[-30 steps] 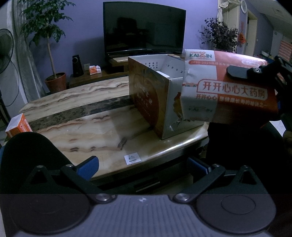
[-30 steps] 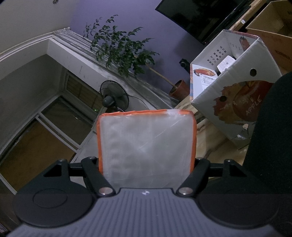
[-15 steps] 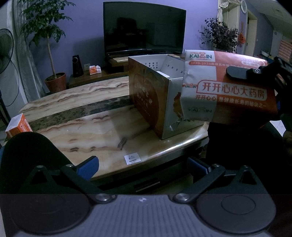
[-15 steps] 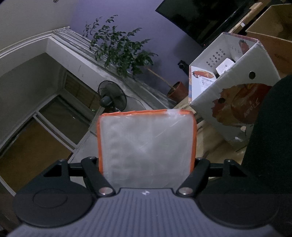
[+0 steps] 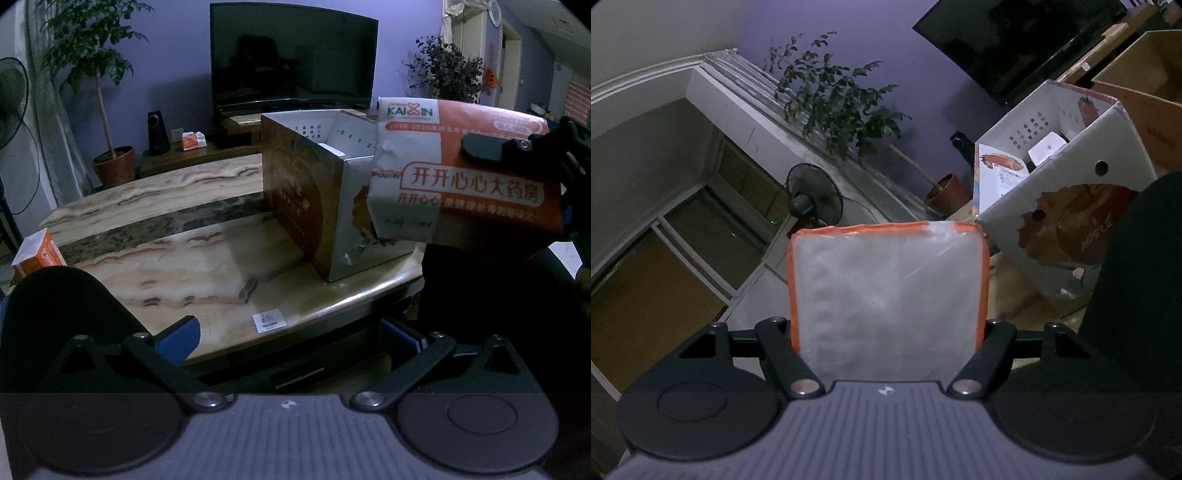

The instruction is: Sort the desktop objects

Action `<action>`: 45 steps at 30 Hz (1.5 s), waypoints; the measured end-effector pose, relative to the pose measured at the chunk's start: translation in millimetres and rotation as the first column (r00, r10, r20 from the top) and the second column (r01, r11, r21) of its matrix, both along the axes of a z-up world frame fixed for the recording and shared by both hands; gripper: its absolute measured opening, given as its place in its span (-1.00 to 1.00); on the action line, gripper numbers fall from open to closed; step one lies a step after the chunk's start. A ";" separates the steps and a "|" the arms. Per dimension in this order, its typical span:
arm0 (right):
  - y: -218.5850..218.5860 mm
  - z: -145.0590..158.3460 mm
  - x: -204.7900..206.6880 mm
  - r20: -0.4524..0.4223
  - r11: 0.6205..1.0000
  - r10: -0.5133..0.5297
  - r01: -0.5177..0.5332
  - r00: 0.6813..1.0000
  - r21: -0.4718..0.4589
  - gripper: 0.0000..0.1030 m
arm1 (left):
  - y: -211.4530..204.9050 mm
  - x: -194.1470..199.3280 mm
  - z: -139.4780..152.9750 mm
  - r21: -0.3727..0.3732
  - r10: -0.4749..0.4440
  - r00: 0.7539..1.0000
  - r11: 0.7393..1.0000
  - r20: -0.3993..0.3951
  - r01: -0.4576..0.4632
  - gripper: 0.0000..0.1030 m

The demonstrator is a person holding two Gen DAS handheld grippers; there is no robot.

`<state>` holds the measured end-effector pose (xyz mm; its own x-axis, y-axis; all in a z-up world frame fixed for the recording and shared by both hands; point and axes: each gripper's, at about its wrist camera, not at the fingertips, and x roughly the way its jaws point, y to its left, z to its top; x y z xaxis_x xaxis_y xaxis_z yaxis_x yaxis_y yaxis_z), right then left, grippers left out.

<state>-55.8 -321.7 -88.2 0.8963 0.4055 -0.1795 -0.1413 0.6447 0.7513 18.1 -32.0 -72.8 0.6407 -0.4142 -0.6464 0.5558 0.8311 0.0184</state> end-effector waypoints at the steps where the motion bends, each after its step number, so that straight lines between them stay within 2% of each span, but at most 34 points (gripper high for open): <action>1: 0.4 0.4 -0.5 0.002 1.000 -0.002 0.002 1.000 -0.004 0.44 | -0.1 0.1 0.0 0.000 0.000 1.000 1.000 0.000 0.000 0.98; 22: -1.3 1.9 -5.5 -0.005 1.000 -0.005 0.005 1.000 -0.006 0.44 | 0.3 -1.1 0.3 0.004 0.003 1.000 1.000 -0.001 -0.003 0.98; 45: 11.3 -2.1 -3.2 -0.050 0.990 0.138 -0.139 0.989 0.003 0.44 | 0.2 0.2 -1.9 0.012 0.002 1.000 1.000 -0.004 -0.002 0.98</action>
